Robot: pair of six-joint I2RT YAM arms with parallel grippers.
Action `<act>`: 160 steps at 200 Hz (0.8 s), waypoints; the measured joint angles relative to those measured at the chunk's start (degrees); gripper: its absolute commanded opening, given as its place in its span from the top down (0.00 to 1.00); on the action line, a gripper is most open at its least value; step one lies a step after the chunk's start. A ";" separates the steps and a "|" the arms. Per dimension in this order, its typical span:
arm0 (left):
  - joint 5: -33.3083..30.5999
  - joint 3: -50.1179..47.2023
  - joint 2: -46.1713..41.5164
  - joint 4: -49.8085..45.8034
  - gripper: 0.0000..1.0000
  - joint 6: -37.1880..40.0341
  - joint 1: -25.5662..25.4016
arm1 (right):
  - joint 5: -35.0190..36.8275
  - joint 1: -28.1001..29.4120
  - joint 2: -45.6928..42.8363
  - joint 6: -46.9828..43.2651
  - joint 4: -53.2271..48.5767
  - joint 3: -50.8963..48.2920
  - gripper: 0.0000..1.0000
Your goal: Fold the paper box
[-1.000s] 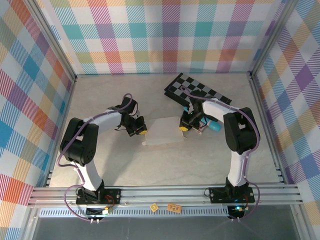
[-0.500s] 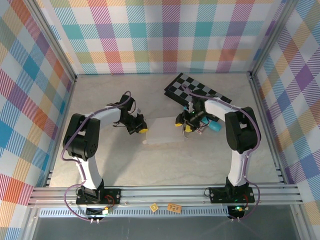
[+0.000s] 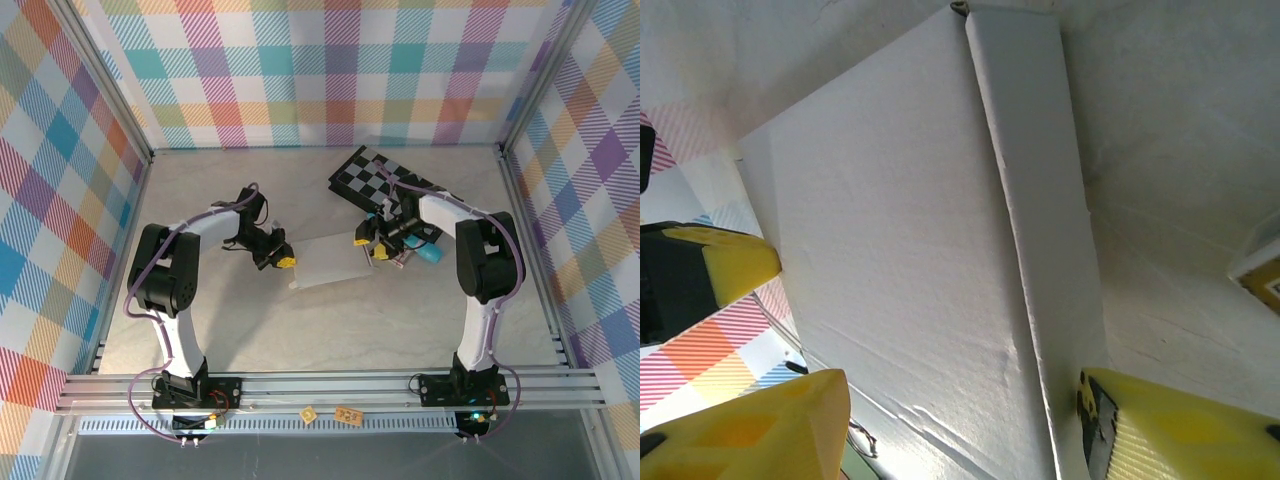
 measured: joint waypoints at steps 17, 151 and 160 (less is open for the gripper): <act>0.48 0.00 0.26 -0.50 1.00 0.02 0.04 | 0.00 -0.83 -0.04 -0.26 0.07 -1.46 0.38; 3.10 0.00 1.81 -2.82 1.00 0.66 1.95 | -10.84 -2.58 -1.38 5.42 12.96 -12.00 0.35; 3.34 0.00 1.97 -2.82 1.00 0.68 2.19 | -10.86 -2.45 -1.36 5.42 13.44 -11.98 0.35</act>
